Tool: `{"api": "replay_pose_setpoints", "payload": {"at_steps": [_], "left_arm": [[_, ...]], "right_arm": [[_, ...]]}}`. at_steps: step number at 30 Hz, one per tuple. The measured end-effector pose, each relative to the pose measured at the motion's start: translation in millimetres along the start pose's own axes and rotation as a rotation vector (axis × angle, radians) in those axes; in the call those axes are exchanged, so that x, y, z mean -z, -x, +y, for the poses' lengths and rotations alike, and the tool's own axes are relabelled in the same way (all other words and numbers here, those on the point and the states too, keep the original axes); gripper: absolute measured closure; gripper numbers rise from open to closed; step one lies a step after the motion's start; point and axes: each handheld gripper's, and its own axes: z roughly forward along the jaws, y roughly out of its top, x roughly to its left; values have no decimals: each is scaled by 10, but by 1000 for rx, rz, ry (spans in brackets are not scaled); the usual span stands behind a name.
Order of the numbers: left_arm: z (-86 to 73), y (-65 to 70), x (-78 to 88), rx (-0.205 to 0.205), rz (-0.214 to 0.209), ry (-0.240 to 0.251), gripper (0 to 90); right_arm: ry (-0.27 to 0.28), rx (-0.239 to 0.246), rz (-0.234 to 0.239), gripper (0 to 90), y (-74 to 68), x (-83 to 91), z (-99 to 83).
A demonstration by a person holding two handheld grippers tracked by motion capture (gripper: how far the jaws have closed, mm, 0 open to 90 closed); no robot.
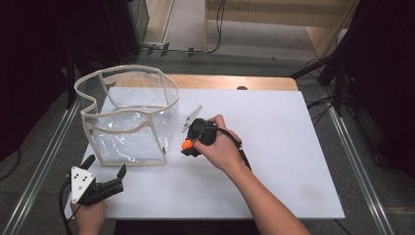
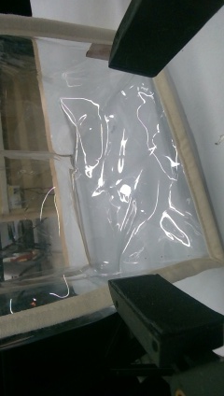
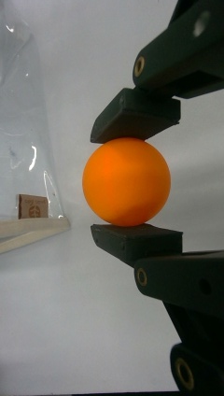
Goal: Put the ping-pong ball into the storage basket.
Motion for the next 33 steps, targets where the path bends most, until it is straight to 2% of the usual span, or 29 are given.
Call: {"api": "replay_pose_setpoints", "payload": {"at_steps": [5,9,21,31,33], "left_arm": [[0,2,0,-1,1,-1,0],[0,2,0,-1,1,-1,0],[0,3,-2,-4,1,-1,0],[1,2,-1,-5,1,-2,0],[1,2,-1,-4,1,-2,0]], "right_arm": [[6,-7,15,480,8,75,27],[14,1,2,480,16,133,48],[23,2,18,480,42,277,133],[28,26,31,480,66,365,216],[23,15,30,480,63,380,227]]}}
